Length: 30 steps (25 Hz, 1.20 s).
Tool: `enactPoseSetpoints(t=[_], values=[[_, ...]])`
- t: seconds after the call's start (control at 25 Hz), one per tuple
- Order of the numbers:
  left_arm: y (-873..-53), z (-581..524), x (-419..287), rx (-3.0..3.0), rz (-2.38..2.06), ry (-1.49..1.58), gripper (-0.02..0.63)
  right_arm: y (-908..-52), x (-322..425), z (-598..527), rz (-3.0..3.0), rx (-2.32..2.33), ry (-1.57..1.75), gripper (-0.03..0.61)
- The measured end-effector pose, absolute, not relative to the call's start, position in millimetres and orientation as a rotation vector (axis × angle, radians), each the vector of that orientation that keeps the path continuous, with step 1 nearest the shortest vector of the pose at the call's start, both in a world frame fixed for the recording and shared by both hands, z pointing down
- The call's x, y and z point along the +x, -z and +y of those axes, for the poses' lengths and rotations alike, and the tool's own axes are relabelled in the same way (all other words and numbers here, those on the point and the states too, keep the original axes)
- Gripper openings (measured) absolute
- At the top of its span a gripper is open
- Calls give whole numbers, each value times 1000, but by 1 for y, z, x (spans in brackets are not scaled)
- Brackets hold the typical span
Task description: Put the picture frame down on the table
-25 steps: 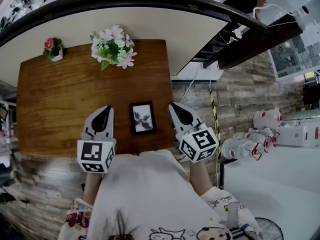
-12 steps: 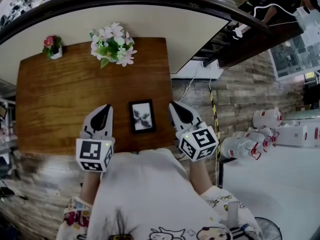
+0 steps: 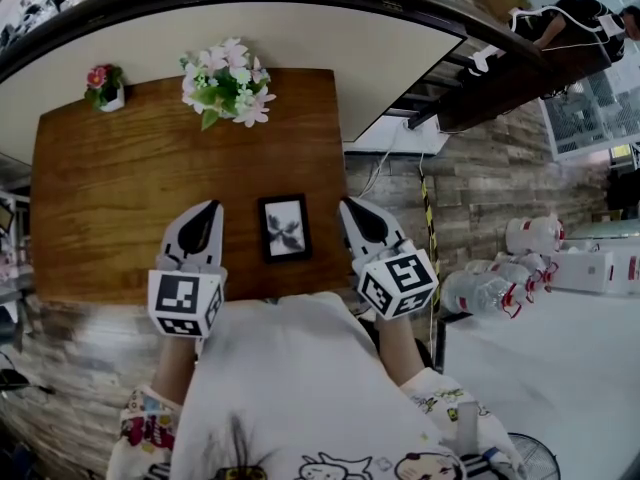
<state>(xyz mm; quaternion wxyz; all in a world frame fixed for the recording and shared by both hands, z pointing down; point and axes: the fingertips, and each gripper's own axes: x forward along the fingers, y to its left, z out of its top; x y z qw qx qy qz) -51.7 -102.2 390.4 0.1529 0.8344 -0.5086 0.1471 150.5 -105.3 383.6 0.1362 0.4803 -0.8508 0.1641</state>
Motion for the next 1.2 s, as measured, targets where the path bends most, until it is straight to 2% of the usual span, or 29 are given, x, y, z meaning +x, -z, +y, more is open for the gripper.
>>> enactPoseSetpoints(t=[1.2], values=[[-396,-100,-56,2415,-1459,-422,1,-388,157,-102,-2440,1414,-444,-2]])
